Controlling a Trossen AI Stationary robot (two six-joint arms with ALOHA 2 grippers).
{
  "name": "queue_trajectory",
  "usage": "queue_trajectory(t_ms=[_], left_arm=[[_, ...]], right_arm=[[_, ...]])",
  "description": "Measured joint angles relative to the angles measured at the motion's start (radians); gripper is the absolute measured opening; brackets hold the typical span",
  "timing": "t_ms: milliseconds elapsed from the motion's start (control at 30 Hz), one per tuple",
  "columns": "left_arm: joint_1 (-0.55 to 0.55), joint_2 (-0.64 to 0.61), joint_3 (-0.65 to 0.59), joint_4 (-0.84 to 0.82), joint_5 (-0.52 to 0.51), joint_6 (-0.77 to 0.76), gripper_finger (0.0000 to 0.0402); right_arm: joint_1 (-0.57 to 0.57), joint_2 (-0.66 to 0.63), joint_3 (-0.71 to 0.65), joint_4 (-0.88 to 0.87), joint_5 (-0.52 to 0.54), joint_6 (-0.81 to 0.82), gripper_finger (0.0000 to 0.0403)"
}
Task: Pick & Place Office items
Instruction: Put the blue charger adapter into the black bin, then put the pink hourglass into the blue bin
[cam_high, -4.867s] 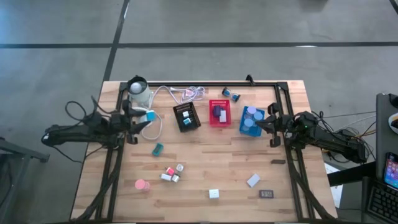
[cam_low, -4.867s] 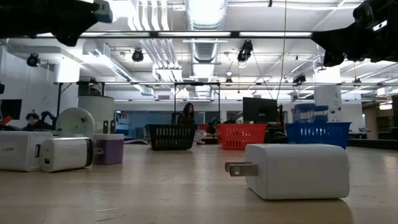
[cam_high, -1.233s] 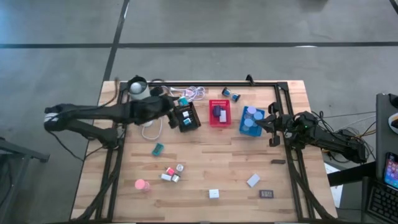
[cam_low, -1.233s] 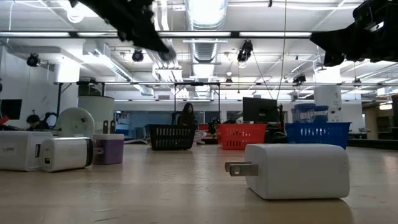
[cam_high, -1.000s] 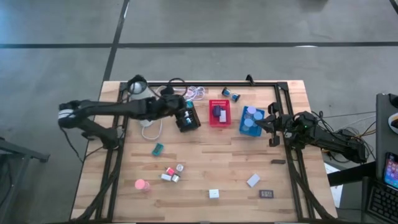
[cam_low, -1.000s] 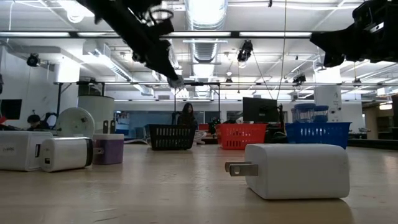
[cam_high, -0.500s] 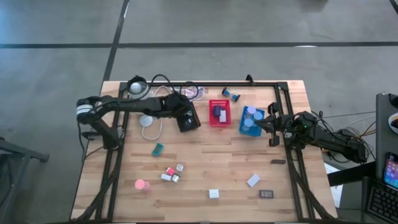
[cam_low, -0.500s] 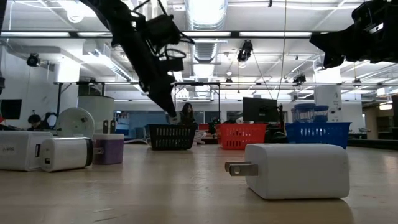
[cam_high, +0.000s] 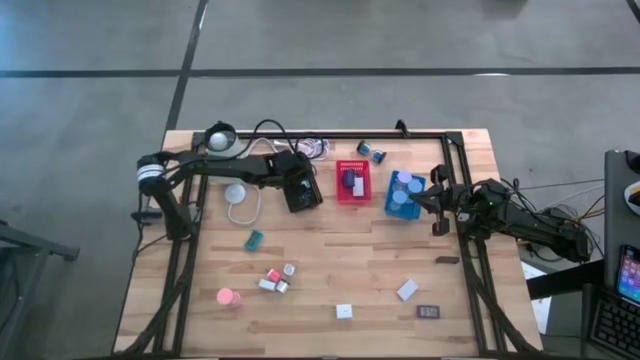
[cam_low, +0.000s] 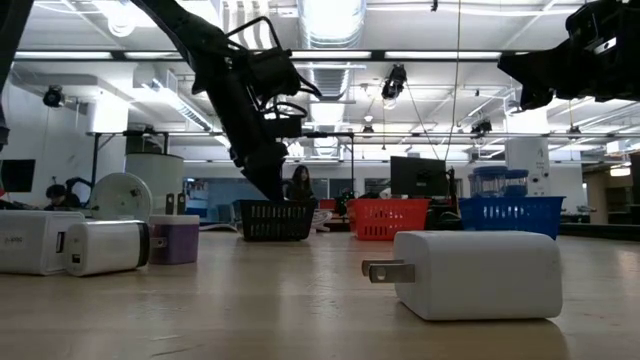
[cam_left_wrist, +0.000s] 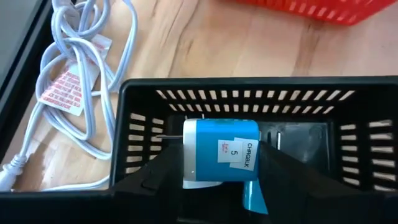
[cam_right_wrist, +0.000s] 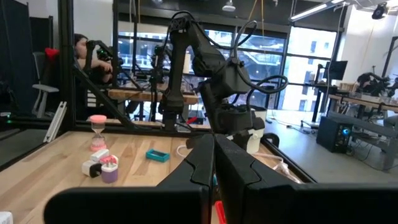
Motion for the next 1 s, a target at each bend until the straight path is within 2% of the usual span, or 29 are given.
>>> queue_trajectory(t_ms=[367,533,700,867,1000], left_arm=[[0.000,-0.027,-0.003,-0.024,0.049,0.000,0.0232],[-0.001,-0.068,-0.003,-0.034,0.048,0.001,0.0239],[-0.010,-0.179,-0.003,-0.078,0.049,0.008,0.0236],[-0.054,-0.370,-0.034,-0.094,0.131,0.067,0.0210],[-0.088,-0.549,-0.092,-0.038,0.168,0.092,0.0136]], right_arm=[[0.000,0.000,0.000,-0.001,0.000,0.000,0.0008],[0.000,0.000,0.000,-0.001,0.000,0.000,0.0008],[0.000,0.000,0.000,-0.001,0.000,0.000,0.0008],[0.000,0.000,0.000,-0.001,0.000,0.000,0.0008],[0.000,0.000,0.000,-0.001,0.000,0.002,0.0008]])
